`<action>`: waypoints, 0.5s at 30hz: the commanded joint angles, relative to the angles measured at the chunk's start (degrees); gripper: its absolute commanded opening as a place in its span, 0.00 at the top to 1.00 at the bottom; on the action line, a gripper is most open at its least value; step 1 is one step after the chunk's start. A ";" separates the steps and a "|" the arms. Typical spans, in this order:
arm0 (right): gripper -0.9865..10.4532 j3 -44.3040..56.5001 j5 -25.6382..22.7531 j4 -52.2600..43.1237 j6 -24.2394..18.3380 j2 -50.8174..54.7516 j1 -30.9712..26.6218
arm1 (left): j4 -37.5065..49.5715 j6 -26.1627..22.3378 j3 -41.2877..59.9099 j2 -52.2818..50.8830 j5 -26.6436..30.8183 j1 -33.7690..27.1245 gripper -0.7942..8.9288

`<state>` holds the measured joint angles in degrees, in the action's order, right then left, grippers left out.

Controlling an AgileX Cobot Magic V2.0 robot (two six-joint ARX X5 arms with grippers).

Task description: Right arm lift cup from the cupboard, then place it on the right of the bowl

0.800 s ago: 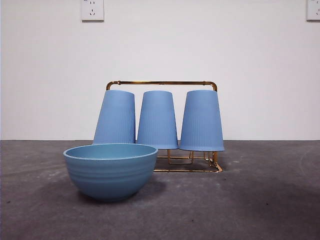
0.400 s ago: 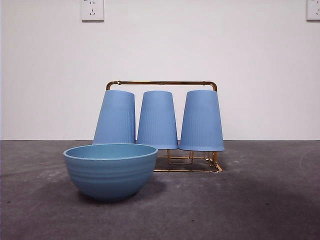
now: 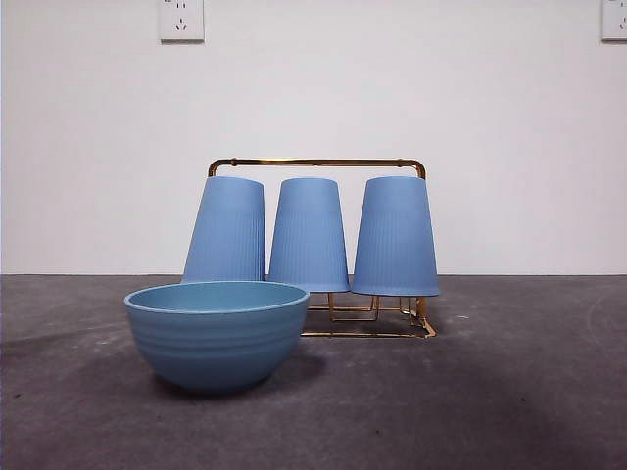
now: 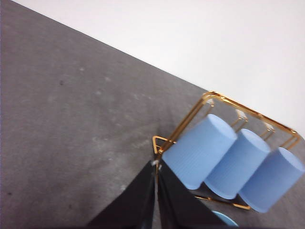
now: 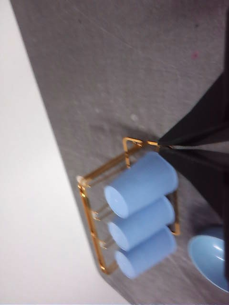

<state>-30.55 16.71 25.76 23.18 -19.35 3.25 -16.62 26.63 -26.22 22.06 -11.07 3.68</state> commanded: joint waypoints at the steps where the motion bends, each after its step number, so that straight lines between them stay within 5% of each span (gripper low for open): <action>1: 0.90 -4.33 3.04 2.56 -4.70 -3.80 0.00 | -2.27 -2.86 -5.70 5.92 -2.54 0.22 0.91; 7: 0.90 -11.39 11.41 8.41 -13.03 -11.74 0.00 | -8.04 -9.64 -16.24 18.56 -11.76 2.01 0.91; 15: 0.90 -19.08 16.90 16.55 -23.39 -21.94 0.00 | -14.69 -18.14 -24.92 30.14 -19.12 7.52 0.91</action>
<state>-48.53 33.26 42.35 3.60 -40.60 3.25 -31.38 11.84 -50.13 51.59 -29.71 11.05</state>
